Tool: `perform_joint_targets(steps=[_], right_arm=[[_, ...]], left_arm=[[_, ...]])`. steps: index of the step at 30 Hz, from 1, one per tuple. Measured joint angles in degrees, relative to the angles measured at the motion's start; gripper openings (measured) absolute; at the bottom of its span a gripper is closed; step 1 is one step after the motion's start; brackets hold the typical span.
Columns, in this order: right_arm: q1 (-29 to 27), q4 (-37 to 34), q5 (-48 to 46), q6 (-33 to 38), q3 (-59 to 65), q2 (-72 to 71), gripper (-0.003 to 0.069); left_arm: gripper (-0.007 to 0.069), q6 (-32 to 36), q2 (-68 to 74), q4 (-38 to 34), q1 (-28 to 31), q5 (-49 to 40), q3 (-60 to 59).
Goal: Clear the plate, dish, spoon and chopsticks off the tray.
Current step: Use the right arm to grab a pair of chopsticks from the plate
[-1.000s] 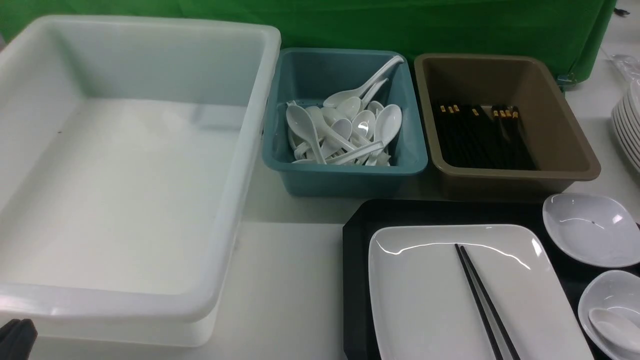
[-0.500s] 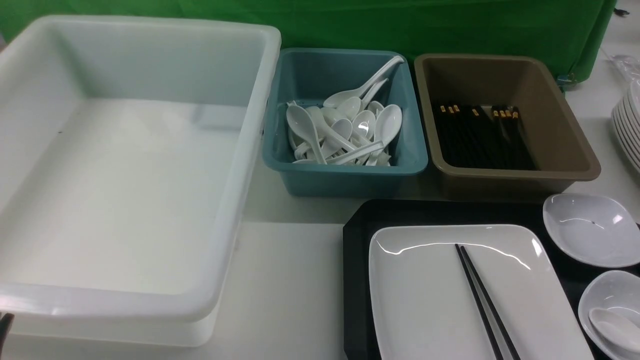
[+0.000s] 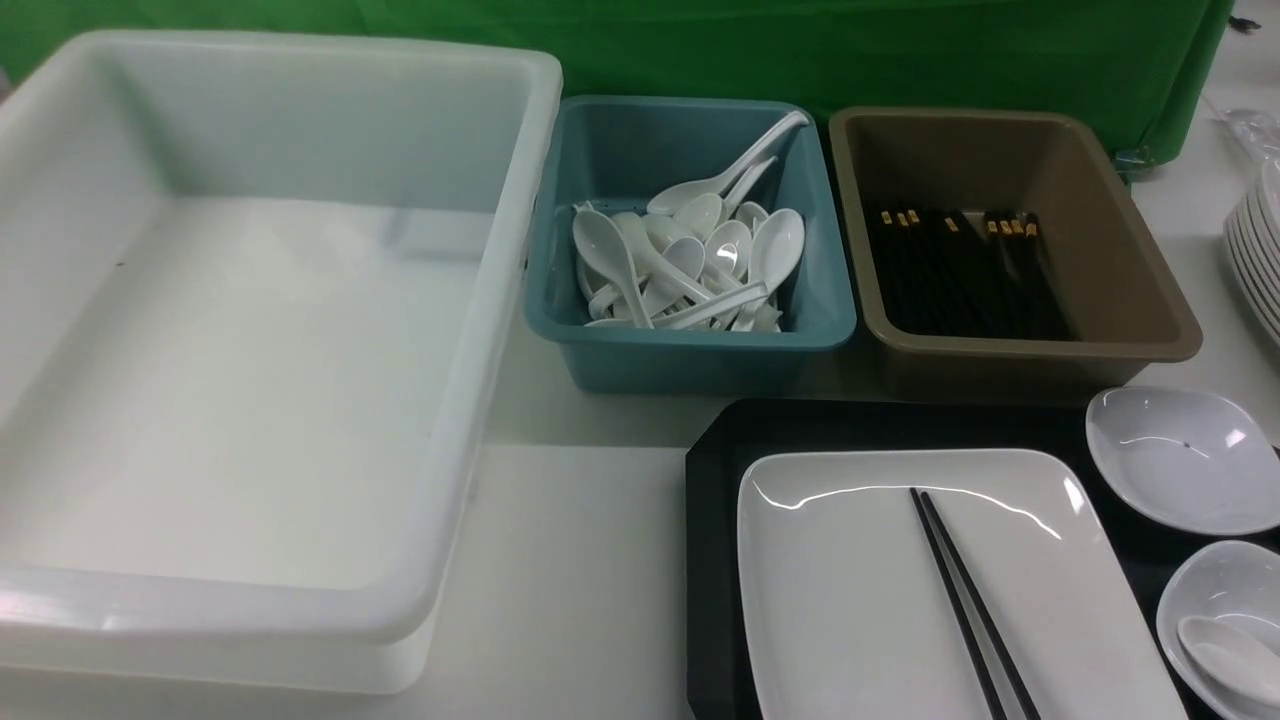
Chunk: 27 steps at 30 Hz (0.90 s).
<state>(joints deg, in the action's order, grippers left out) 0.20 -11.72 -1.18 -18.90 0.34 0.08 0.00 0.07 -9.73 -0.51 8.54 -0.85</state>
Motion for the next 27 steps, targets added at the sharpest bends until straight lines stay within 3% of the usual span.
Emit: perform_joint_targets(steps=[1,5,11,14,18,20,24,27], right_arm=[[0.00,-1.06,1.18,-6.61,0.00,0.00,0.0242],[0.00,-1.42,1.69,-10.48,0.00,0.00,0.0242],[0.27,-0.81,7.39,-9.80,-0.73,-0.08,0.0231],[0.96,0.22,5.69,-5.95,-4.94,0.30,0.0194],[3.00,0.83,-11.62,7.01,-23.73,8.96,0.0056],[3.22,0.91,-19.31,10.98,-29.79,14.09,0.0031],[3.39,0.95,-43.86,16.66,-45.45,32.94,0.0045],[3.46,0.95,-53.01,19.34,-50.35,42.44,0.0106]], left_arm=[[0.0018,-5.10,0.00,-5.33,0.00,4.55,0.00],[0.0018,-8.82,0.00,-9.63,0.00,10.74,0.00],[0.0018,-19.02,0.00,-10.17,0.00,22.57,0.41],[0.0018,-21.23,-0.07,-10.21,0.00,20.95,3.21],[0.0018,-22.86,6.76,-3.10,0.00,-6.43,24.16],[0.0018,-21.93,12.12,-1.42,0.00,-17.88,31.50],[0.0018,-12.40,27.67,-0.70,0.00,-46.41,46.32],[0.0018,-4.56,36.07,-0.78,0.00,-59.97,51.50]])
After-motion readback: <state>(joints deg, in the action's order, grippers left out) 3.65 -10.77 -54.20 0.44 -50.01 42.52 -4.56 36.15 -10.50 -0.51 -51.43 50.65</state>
